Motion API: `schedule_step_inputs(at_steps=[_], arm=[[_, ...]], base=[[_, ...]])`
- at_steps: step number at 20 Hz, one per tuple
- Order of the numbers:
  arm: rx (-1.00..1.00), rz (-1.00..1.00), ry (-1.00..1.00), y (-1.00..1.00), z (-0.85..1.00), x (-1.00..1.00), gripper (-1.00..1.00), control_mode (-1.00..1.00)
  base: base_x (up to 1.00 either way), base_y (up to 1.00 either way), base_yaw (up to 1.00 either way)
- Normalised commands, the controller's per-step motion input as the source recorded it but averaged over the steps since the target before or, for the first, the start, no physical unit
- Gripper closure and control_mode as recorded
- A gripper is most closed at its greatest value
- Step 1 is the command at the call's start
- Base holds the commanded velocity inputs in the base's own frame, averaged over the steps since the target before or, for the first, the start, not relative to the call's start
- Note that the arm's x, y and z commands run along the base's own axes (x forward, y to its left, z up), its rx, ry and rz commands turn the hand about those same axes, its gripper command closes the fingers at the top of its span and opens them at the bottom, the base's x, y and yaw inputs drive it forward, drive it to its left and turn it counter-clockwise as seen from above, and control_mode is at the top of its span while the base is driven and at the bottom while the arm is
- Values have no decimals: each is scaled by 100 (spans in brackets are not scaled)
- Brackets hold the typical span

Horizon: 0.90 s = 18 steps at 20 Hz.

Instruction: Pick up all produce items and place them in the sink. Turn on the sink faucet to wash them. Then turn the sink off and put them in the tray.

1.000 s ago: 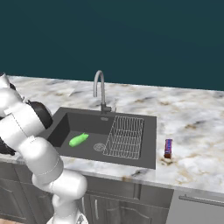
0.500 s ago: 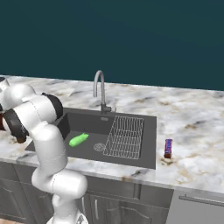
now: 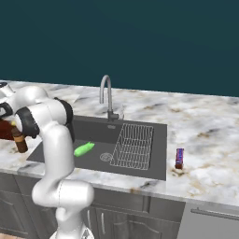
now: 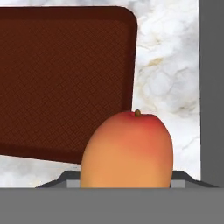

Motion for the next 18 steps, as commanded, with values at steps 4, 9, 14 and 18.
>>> schedule_step_inputs(at_steps=[4,9,14,18], arm=[[-2,0,0,9,-19,26,100,-100],[-1,0,0,0,-21,17,100,-100],[0,0,0,0,-16,26,100,-100],[0,0,0,5,-11,24,100,-100]], base=[[0,0,0],[0,0,0],[0,0,0],[0,0,0]])
